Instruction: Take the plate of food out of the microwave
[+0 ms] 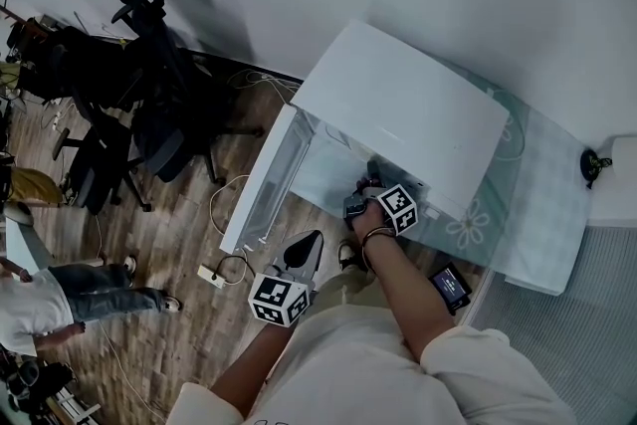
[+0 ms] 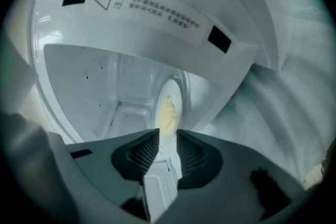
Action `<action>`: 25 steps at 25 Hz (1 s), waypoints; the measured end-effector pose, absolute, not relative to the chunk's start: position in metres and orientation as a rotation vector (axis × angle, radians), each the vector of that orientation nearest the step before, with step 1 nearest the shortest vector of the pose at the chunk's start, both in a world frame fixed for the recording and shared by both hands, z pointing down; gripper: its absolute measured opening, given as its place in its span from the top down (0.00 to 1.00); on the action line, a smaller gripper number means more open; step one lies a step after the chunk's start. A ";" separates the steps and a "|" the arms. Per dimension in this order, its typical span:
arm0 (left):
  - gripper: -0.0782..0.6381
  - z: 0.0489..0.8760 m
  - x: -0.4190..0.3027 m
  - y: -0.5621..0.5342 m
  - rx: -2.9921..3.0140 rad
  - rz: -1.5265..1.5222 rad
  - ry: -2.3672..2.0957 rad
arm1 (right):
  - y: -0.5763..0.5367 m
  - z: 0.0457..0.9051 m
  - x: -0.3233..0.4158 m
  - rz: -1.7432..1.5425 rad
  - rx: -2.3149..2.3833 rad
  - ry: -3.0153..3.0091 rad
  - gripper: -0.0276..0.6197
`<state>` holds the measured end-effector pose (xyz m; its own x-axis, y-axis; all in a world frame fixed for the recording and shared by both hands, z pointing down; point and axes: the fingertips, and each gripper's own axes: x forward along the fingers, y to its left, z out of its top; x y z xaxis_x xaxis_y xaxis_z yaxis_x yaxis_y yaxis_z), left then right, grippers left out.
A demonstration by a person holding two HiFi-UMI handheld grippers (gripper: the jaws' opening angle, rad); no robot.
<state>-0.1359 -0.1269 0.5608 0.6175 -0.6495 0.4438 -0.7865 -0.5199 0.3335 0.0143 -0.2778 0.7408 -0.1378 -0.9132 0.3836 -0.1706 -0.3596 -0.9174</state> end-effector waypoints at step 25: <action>0.89 0.561 -0.145 -0.132 2.298 0.335 -1.130 | -0.286 0.756 0.025 -1.575 -1.536 1.204 0.91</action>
